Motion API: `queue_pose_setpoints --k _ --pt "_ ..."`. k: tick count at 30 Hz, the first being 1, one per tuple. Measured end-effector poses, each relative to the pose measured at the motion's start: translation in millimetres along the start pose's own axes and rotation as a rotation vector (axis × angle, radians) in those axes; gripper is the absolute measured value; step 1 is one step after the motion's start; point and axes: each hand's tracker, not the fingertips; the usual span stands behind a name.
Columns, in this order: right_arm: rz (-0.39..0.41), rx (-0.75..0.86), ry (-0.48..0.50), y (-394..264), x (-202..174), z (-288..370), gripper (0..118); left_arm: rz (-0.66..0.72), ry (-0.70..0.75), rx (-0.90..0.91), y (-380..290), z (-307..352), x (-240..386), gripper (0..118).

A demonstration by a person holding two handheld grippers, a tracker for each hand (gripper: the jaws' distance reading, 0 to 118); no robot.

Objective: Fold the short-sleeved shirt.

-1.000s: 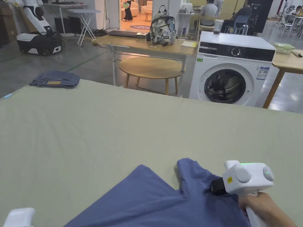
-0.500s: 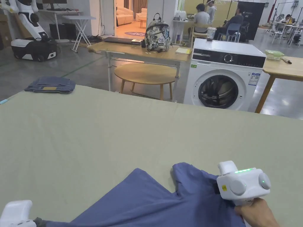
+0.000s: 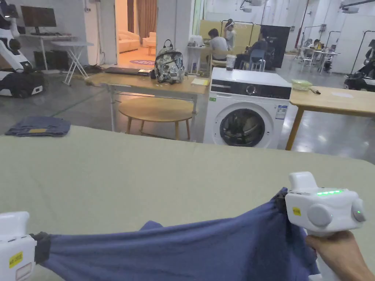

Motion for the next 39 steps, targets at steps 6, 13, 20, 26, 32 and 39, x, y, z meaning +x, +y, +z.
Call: queue_pose_setpoints --k 6,13,20,26,32,39 --pt "-0.042 0.107 -0.045 9.5 24.6 65.6 3 -0.035 -0.055 0.111 41.9 37.8 24.5 0" --pt "-0.088 0.242 -0.101 35.2 49.4 137.7 3 -0.082 -0.119 0.249 106.3 87.6 49.0 0" --pt "-0.088 0.375 -0.166 82.9 59.5 190.8 3 -0.145 -0.127 0.357 181.1 112.4 64.2 0" --pt "-0.127 0.479 -0.224 128.8 68.1 207.3 3 -0.156 -0.127 0.432 248.8 117.2 80.5 0" --pt "-0.144 0.513 -0.263 167.8 72.9 203.4 3 -0.164 -0.106 0.464 297.1 95.7 95.5 0" --pt "-0.118 0.515 -0.296 205.4 74.7 176.4 3 -0.138 -0.073 0.452 335.5 53.6 99.2 0"
